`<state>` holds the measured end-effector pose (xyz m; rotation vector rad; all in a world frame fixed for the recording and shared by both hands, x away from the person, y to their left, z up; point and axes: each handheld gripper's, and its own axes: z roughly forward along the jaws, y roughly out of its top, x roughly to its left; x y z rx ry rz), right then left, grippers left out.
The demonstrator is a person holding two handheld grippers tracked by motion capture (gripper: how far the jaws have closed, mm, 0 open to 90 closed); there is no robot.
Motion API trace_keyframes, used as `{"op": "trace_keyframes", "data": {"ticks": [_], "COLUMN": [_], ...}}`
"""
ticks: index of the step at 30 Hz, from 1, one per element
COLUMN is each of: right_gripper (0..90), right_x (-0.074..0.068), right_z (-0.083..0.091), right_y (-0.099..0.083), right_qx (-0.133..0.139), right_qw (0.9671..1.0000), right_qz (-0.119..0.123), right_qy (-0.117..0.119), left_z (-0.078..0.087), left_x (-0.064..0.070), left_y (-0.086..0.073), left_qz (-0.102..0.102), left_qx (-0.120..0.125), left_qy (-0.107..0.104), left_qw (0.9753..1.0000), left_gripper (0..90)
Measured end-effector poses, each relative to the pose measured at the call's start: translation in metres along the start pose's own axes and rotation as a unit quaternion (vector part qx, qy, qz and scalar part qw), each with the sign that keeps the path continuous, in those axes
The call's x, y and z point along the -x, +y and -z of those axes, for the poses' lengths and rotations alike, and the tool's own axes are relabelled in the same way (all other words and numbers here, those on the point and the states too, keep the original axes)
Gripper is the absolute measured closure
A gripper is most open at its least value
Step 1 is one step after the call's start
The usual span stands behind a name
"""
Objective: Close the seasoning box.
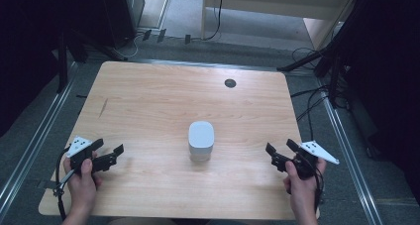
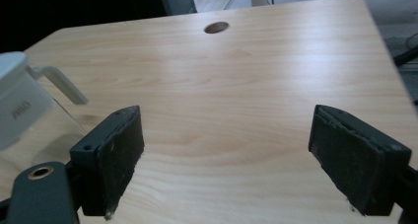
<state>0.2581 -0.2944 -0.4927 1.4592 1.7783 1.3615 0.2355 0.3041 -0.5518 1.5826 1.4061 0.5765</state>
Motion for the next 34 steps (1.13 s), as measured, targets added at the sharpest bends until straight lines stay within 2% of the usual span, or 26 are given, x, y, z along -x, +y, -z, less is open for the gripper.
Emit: {"op": "trace_keyframes", "data": {"ticks": [1,3,5,6,8,13,16,17,19,23,27,34], "right_gripper": [14.1,14.1,14.2,14.2,14.2,14.4,14.4,14.4,14.5,14.5,14.5,14.4], "right_x": [0.010,0.019,0.022,0.031,0.040,0.061,0.068,0.073,0.076,0.076,0.071,0.071], "right_z": [0.010,0.018,0.021,0.030,0.037,0.052,0.056,0.060,0.062,0.066,0.061,0.058], "right_y": [-0.006,-0.012,-0.014,-0.022,-0.029,-0.051,-0.060,-0.068,-0.073,-0.076,-0.078,-0.079], "right_qx": [0.000,-0.001,-0.001,-0.007,-0.010,-0.023,-0.025,-0.025,-0.026,-0.007,-0.030,-0.043], "right_qw": [1.0000,0.9999,0.9999,0.9997,0.9996,0.9987,0.9983,0.9981,0.9981,0.9987,0.9986,0.9980], "right_qz": [-0.002,-0.004,-0.004,-0.010,-0.006,-0.018,-0.027,-0.031,-0.032,-0.033,-0.022,-0.023], "right_qy": [-0.005,-0.012,-0.015,-0.022,-0.026,-0.042,-0.046,-0.046,-0.045,-0.037,-0.038,-0.040], "left_z": [0.000,0.000,0.000,0.001,0.001,0.001,0.001,0.001,0.001,0.000,0.004,0.003], "left_x": [0.000,-0.001,-0.001,-0.002,-0.002,-0.002,0.000,0.000,0.000,0.001,0.001,-0.001], "left_y": [0.000,0.000,0.000,0.000,0.000,0.000,-0.001,-0.001,0.000,0.000,-0.002,-0.002], "left_qz": [-0.001,0.002,0.003,0.005,0.006,0.003,0.000,-0.003,-0.003,-0.005,-0.004,-0.005], "left_qx": [-0.002,0.000,0.003,0.004,0.005,0.004,0.005,0.005,0.004,0.002,0.020,0.014], "left_qy": [-0.002,-0.002,-0.002,-0.004,-0.005,-0.006,-0.002,-0.002,-0.001,0.000,-0.005,-0.011], "left_qw": [1.0000,1.0000,1.0000,1.0000,1.0000,1.0000,1.0000,1.0000,1.0000,1.0000,0.9998,0.9998], "left_gripper": [14.4,14.0,14.1,14.1,14.0,14.1,14.1,14.1,14.1,14.1,14.1,14.1]}}
